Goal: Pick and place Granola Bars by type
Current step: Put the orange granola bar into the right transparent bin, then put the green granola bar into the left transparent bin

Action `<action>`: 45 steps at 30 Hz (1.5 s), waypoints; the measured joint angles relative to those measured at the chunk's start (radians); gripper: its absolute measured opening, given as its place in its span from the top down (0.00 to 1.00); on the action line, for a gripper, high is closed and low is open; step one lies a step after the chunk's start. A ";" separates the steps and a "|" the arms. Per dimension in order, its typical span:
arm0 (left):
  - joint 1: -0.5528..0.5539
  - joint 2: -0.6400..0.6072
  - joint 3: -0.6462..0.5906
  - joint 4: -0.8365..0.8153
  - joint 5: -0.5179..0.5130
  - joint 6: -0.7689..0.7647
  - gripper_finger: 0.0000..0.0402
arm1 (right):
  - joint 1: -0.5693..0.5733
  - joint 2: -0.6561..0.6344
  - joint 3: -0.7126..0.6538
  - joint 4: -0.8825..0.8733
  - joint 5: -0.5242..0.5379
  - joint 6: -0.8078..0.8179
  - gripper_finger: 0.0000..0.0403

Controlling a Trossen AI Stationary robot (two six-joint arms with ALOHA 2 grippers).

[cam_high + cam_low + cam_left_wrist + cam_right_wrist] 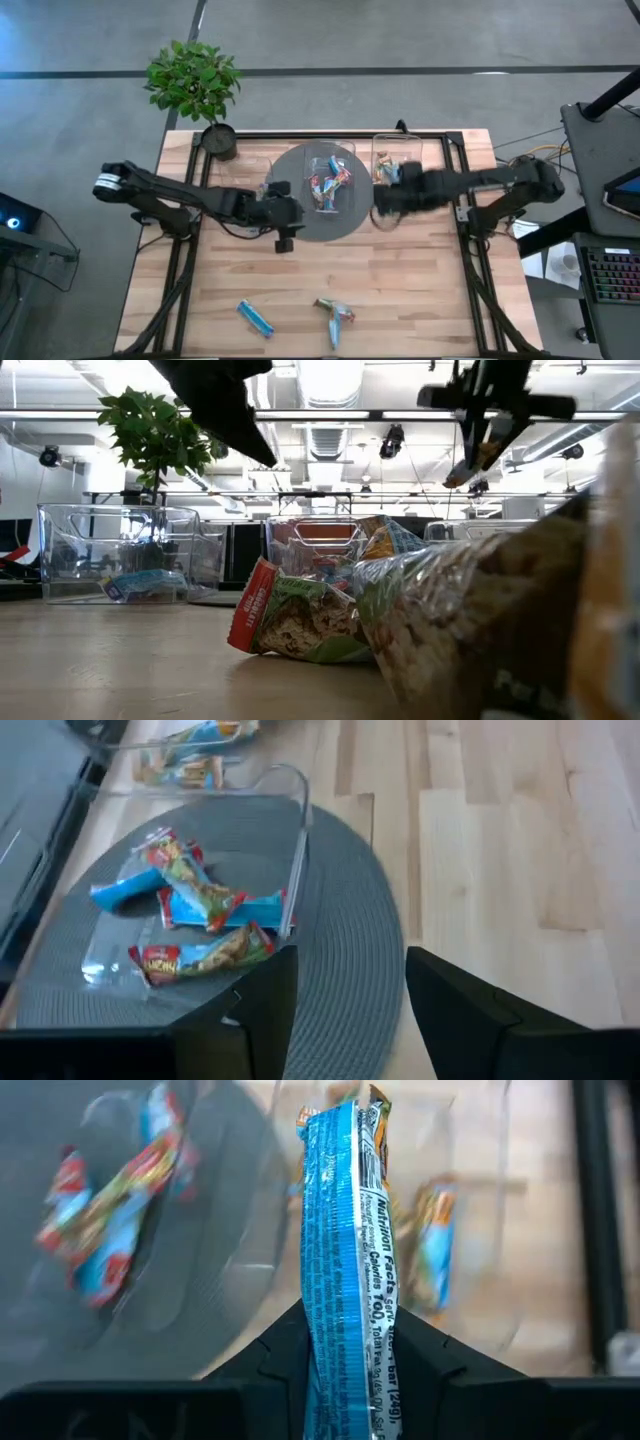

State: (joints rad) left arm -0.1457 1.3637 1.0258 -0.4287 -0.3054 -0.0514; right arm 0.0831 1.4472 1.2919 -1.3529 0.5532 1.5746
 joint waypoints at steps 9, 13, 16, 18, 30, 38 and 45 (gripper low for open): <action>-0.002 -0.153 -0.125 -0.071 0.017 -0.225 0.57 | -0.313 -0.006 -0.114 0.242 -0.177 -0.485 0.74; -0.009 -0.241 -0.184 -0.102 0.027 -0.304 0.57 | -0.355 0.027 -0.167 0.277 -0.197 -0.534 0.63; -0.016 -0.308 -0.231 -0.113 0.034 -0.363 0.57 | -0.357 0.037 -0.190 0.287 -0.197 -0.521 0.52; -0.018 -0.352 -0.260 -0.115 0.050 -0.392 0.57 | -0.354 0.037 -0.196 0.295 -0.198 -0.506 0.45; -0.213 -0.523 -0.445 -0.133 0.439 -0.357 0.58 | 0.004 0.064 -0.068 0.520 -0.248 -0.666 0.27; -0.609 -0.459 -0.520 -0.103 0.301 -0.289 0.58 | 0.243 0.188 0.036 0.524 -0.240 -0.562 0.27; -0.735 -0.363 -0.540 0.011 0.102 -0.325 0.58 | 0.309 0.352 0.121 0.524 -0.242 -0.447 0.27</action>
State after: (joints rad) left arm -0.8803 1.0009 0.4863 -0.4182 -0.2034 -0.3769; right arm 0.3918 1.7993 1.4133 -0.8286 0.3114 1.1273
